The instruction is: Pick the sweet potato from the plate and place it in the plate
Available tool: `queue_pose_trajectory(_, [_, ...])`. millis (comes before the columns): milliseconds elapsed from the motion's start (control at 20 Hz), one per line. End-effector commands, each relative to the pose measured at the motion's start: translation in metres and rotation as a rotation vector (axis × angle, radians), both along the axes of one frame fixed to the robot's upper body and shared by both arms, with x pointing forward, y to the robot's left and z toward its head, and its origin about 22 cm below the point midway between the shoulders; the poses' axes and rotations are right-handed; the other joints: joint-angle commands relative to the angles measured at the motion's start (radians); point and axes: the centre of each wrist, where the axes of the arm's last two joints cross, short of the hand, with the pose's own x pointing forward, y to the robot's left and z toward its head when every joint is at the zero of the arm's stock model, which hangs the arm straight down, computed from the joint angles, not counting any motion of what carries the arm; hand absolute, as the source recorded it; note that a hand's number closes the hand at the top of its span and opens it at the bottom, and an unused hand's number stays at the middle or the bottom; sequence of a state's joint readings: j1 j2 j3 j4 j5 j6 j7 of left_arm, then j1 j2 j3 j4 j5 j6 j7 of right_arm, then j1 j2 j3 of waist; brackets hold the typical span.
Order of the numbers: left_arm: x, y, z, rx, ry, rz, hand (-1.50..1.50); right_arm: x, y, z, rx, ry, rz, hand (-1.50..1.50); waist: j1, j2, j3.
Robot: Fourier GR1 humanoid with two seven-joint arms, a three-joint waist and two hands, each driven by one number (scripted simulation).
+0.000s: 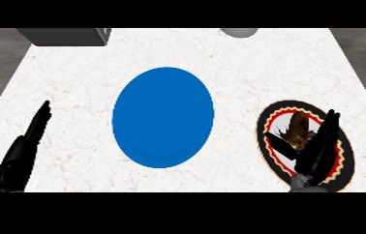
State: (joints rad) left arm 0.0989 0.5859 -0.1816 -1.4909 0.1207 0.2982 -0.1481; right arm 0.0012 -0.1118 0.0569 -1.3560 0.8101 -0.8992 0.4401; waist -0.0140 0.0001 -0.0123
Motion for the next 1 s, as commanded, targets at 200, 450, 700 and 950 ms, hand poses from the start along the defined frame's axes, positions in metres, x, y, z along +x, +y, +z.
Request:
queue_pose_trajectory(200, [0.001, -0.006, -0.005, -0.004, 0.015, -0.017, 0.0, 0.034, 0.01, 0.056, 0.028, 0.341, -0.101, -1.5, 0.01, -0.004, 0.004])
queue_pose_trajectory(450, [-0.004, -0.01, -0.004, -0.012, 0.019, -0.024, 0.0, 0.049, 0.02, 0.099, 0.05, 0.534, -0.124, -1.5, 0.018, -0.005, 0.01])
queue_pose_trajectory(700, [0.007, -0.003, 0.008, 0.004, -0.009, -0.008, 0.0, 0.049, 0.003, 0.112, 0.056, 0.717, -0.113, -1.5, 0.014, -0.003, 0.011])
queue_pose_trajectory(950, [0.003, 0.001, -0.004, -0.001, 0.003, -0.013, 0.0, 0.042, -0.01, 0.116, 0.094, 0.771, -0.078, -1.5, 0.013, -0.002, 0.012])
